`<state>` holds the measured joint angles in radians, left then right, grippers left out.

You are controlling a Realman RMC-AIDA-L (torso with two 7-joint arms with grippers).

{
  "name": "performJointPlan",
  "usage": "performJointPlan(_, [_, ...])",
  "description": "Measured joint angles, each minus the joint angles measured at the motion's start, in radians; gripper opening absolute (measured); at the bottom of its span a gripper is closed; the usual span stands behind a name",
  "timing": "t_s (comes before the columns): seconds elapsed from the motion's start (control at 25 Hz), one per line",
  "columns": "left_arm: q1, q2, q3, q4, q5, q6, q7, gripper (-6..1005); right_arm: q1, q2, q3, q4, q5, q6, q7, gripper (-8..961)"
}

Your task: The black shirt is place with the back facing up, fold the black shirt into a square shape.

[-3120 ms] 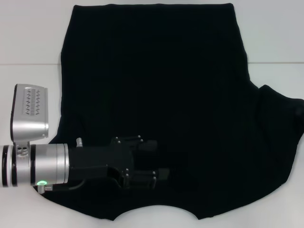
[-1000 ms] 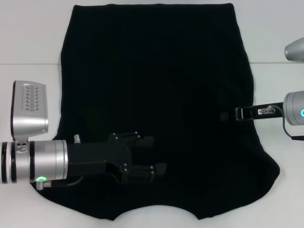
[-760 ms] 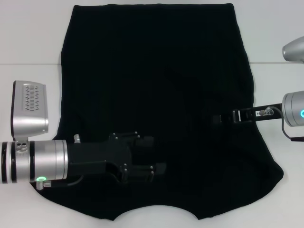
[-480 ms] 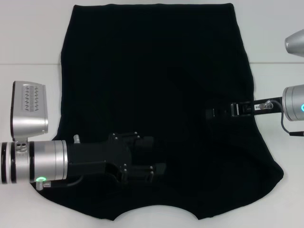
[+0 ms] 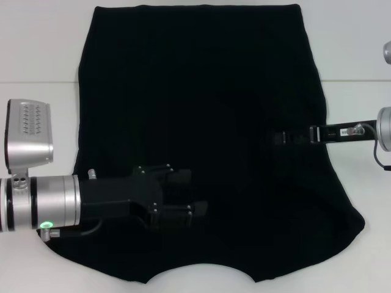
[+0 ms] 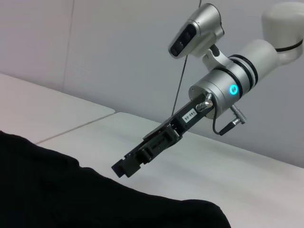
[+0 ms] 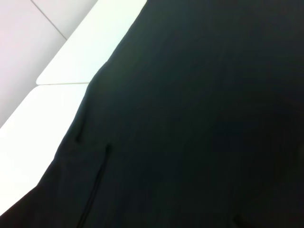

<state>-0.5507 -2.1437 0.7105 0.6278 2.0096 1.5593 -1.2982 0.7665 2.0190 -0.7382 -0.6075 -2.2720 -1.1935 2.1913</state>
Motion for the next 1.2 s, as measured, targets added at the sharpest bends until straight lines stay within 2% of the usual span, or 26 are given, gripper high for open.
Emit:
performJointPlan(0.36, [0.004,0.006,0.000,0.022,0.007,0.027,-0.038,800,-0.052,-0.045,0.025,-0.003,0.000,-0.077,0.002,715])
performJointPlan(0.64, [0.075,0.015,-0.022,0.121,0.016,0.061,-0.154,800,-0.104,-0.053,0.156,-0.005,0.032,-0.211,-0.100,716])
performJointPlan(0.88, [0.127,0.022,-0.208,0.203,0.157,0.057,-0.273,799,-0.126,-0.035,0.175,0.008,0.096,-0.257,-0.184,713])
performJointPlan(1.2, [0.155,0.045,-0.426,0.262,0.337,0.041,-0.294,799,-0.097,-0.015,0.176,0.028,0.099,-0.248,-0.207,710])
